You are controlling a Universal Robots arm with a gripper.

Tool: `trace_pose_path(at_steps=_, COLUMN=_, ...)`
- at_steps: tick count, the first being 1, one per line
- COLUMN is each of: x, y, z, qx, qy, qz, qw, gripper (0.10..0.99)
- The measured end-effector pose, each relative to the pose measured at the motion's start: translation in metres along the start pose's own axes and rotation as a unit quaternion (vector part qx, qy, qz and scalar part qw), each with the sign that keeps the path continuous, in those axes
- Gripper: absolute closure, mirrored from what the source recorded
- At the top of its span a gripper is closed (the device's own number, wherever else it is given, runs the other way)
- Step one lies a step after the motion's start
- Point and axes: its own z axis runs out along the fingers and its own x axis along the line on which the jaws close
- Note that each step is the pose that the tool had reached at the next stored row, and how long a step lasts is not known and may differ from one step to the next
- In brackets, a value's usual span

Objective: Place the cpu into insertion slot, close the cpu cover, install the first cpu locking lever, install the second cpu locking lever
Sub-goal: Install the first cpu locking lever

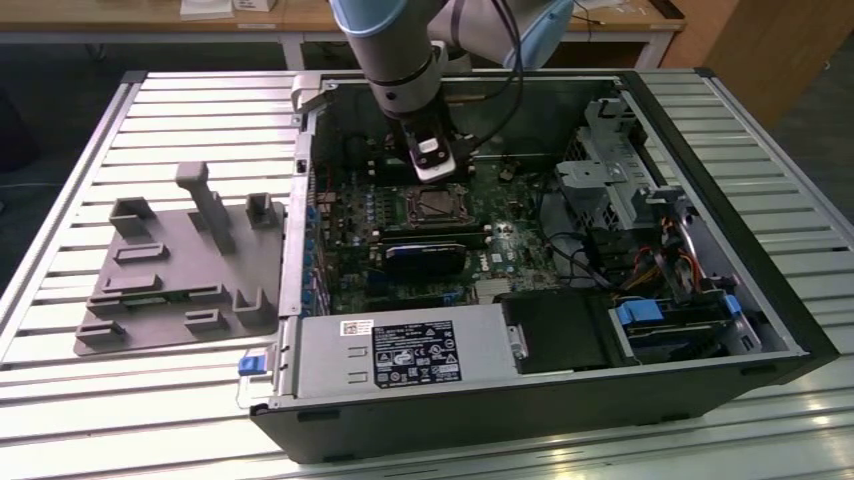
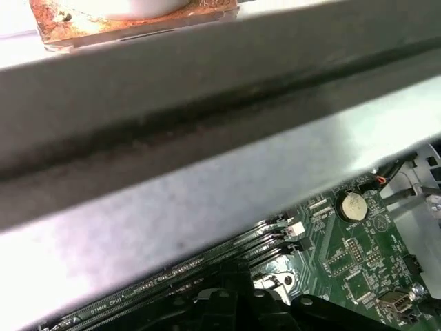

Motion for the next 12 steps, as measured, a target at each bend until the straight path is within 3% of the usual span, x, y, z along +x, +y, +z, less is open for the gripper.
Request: trace_pose_path(at_steps=12, x=-0.0058, y=0.0072, z=-0.0256, qx=0.0001, qy=0.0001, qz=0.000, qw=1.0000, gripper=0.980)
